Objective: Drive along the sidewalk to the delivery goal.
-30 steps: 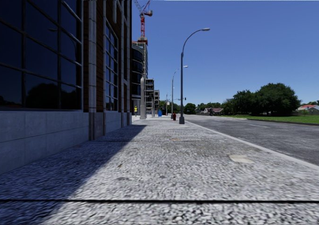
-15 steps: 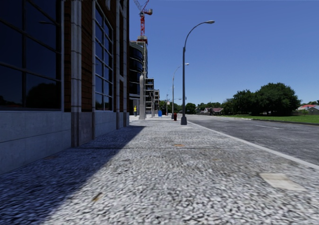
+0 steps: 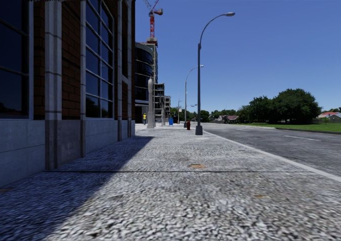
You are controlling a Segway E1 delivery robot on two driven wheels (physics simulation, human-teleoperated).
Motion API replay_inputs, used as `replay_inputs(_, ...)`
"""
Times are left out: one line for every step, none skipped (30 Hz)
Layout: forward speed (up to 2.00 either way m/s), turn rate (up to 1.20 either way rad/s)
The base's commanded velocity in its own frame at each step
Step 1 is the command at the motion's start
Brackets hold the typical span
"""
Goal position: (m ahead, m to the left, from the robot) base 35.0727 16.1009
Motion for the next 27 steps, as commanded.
replay_inputs(2.0,0.0)
replay_inputs(2.0,0.0)
replay_inputs(2.0,0.0)
replay_inputs(2.0,0.0)
replay_inputs(2.0,0.0)
replay_inputs(2.0,0.0)
replay_inputs(2.0,0.0)
replay_inputs(2.0,0.0)
replay_inputs(2.0,0.0)
replay_inputs(2.0,0.0)
replay_inputs(2.0,0.0)
replay_inputs(2.0,0.0)
replay_inputs(2.0,0.0)
replay_inputs(2.0,0.0)
replay_inputs(2.0,0.0)
replay_inputs(2.0,0.0)
replay_inputs(2.0,0.0)
replay_inputs(2.0,0.0)
replay_inputs(2.0,0.0)
replay_inputs(2.0,0.0)
replay_inputs(2.0,0.0)
replay_inputs(2.0,0.0)
replay_inputs(2.0,0.0)
replay_inputs(2.0,0.0)
replay_inputs(2.0,0.0)
replay_inputs(2.0,0.0)
replay_inputs(2.0,0.0)
